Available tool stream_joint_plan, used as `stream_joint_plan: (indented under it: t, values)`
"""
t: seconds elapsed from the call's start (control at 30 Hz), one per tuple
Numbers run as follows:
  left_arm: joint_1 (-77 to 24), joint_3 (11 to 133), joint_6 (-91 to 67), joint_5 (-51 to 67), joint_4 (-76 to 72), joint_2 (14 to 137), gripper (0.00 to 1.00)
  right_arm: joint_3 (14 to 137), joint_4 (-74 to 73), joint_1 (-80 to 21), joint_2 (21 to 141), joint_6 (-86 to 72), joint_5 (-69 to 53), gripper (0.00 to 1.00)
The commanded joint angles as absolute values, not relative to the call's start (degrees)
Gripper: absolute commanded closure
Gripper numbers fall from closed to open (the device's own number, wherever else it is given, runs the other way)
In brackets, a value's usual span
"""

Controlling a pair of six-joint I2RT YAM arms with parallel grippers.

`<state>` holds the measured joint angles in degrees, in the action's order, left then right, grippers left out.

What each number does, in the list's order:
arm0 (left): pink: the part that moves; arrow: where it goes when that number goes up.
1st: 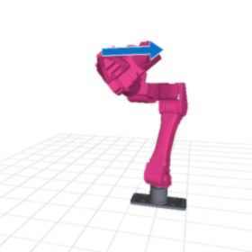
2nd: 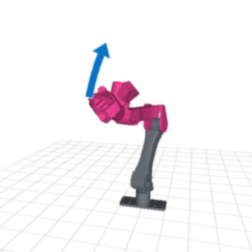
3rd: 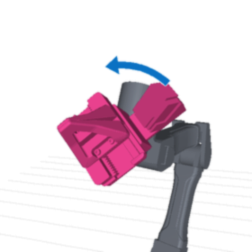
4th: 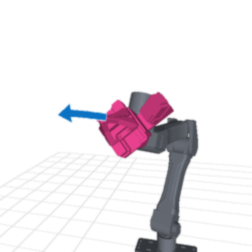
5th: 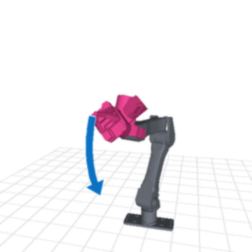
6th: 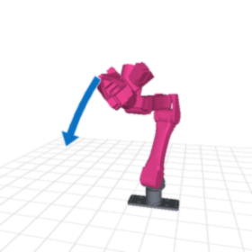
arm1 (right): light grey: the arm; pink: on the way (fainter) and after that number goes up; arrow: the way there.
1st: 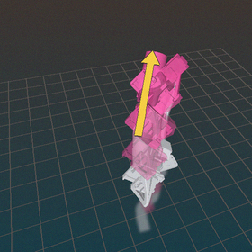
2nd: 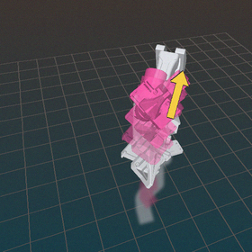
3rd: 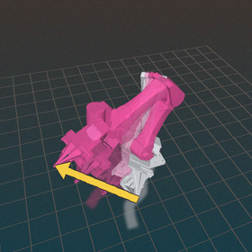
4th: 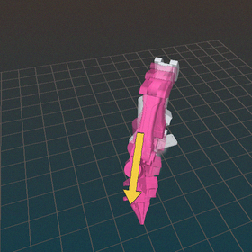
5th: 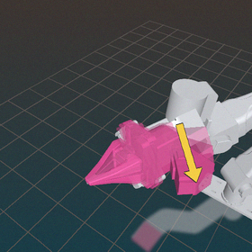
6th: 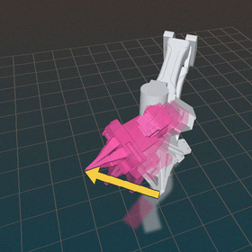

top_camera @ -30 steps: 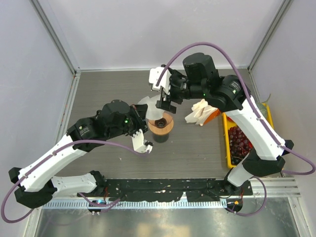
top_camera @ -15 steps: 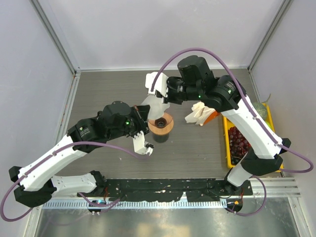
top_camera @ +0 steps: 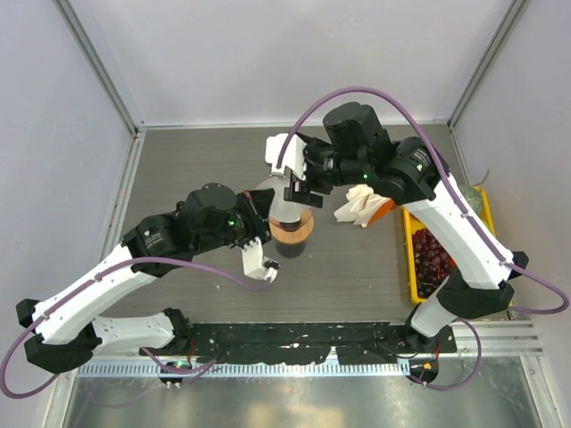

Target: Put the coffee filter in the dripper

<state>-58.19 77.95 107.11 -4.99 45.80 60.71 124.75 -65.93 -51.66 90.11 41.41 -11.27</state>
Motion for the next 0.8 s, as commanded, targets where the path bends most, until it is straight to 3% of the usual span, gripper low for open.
stream_joint_plan:
  t: [0.0, 0.37, 0.53, 0.63, 0.67, 0.7, 0.73, 0.77]
  values:
    - [-59.24, 78.57, 108.11, -5.28, 42.54, 59.76, 0.94, 128.67, -67.94, -52.03, 93.07, 40.96, -10.47, 0.28]
    - [-59.85, 78.57, 106.61, -5.36, 42.63, 59.50, 0.91, 126.30, -63.11, -52.65, 92.99, 40.96, -1.67, 0.64]
    - [-60.03, 78.66, 104.33, -6.15, 42.19, 59.76, 0.78, 126.21, -61.70, -52.65, 92.29, 39.73, -1.14, 0.89]
    - [-60.03, 78.75, 98.90, -5.98, 42.01, 59.33, 0.56, 125.86, -61.17, -52.56, 91.41, 39.11, -1.32, 0.95]
    - [-60.03, 78.75, 95.83, -6.15, 42.45, 59.24, 0.45, 124.82, -60.91, -52.56, 90.54, 38.85, -1.41, 0.95]
    - [-60.03, 78.84, 92.84, -6.24, 43.15, 58.98, 0.19, 124.11, -60.13, -52.56, 90.01, 38.59, -1.49, 0.95]
    - [-60.03, 79.01, 89.42, -5.72, 43.76, 58.28, 0.08, 122.01, -59.77, -52.47, 88.52, 37.97, -1.58, 0.95]
    - [-59.86, 79.19, 86.34, -4.93, 44.55, 57.75, 0.03, 120.86, -58.81, -52.12, 87.55, 37.53, -2.10, 0.95]
